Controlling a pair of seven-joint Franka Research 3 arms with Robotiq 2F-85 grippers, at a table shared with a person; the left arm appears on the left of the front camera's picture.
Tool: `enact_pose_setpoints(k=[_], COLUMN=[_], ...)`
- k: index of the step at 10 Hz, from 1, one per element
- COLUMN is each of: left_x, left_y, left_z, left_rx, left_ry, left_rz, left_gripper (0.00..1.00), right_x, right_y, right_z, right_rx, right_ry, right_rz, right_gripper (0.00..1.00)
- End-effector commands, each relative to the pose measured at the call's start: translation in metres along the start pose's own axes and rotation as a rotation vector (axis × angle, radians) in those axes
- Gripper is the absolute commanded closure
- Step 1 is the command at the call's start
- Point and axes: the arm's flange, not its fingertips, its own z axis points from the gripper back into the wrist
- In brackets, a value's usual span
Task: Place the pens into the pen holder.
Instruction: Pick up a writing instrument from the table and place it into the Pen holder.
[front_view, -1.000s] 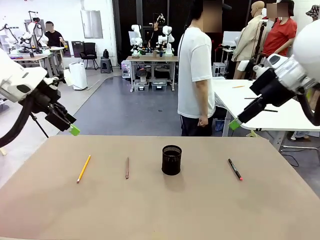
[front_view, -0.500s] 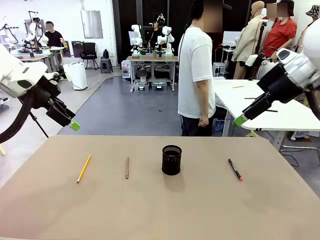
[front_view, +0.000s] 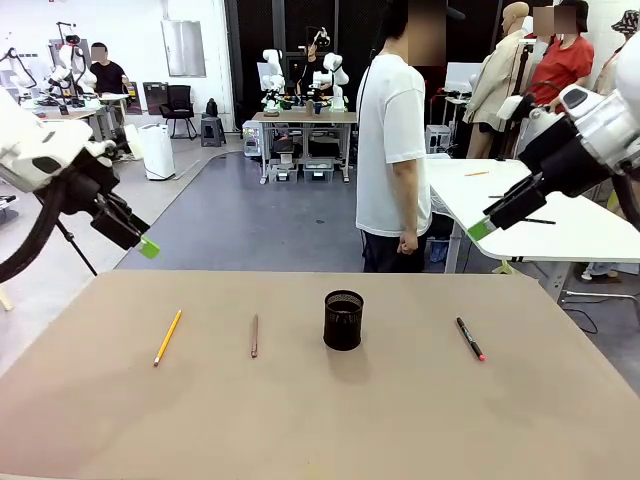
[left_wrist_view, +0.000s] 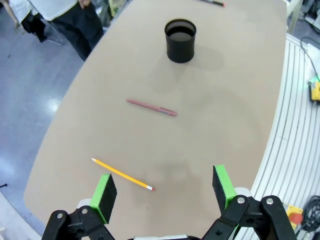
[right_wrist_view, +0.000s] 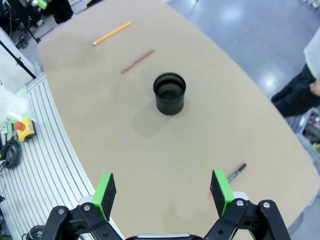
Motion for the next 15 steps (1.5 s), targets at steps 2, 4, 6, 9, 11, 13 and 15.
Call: enact_pose_setpoints(k=[2,4,6,9,11,13,15], left_x=[0.004,0.005,0.005,0.003,0.001,0.001,0.0], left_y=[-0.008,-0.012,-0.015,-0.017,-0.018,-0.018,-0.019], left_z=[0.026,0.037,0.042,0.044,0.044,0.044,0.045], left_rx=[0.027,0.02,0.017,0.01,0.007,0.007,0.012], left_ry=[-0.041,-0.056,-0.045,-0.029,-0.021,-0.017,-0.016], left_rz=[0.012,0.003,0.001,0.005,0.008,0.01,0.008], left_gripper=[0.0,0.0,0.0,0.0,0.0,0.0,0.0], right_x=[0.002,0.002,0.001,0.002,0.001,-0.001,-0.002], right_y=[-0.003,-0.001,-0.006,-0.014,-0.018,-0.021,-0.022], right_z=[0.017,0.028,0.034,0.034,0.034,0.036,0.036], right_rx=[0.032,0.02,0.011,0.014,0.015,0.014,0.012], right_ry=[-0.121,-0.14,-0.162,-0.168,-0.166,-0.168,-0.168], right_rz=[0.054,0.061,0.058,0.031,0.026,0.022,0.02], right_gripper=[0.0,0.0,0.0,0.0,0.0,0.0,0.0])
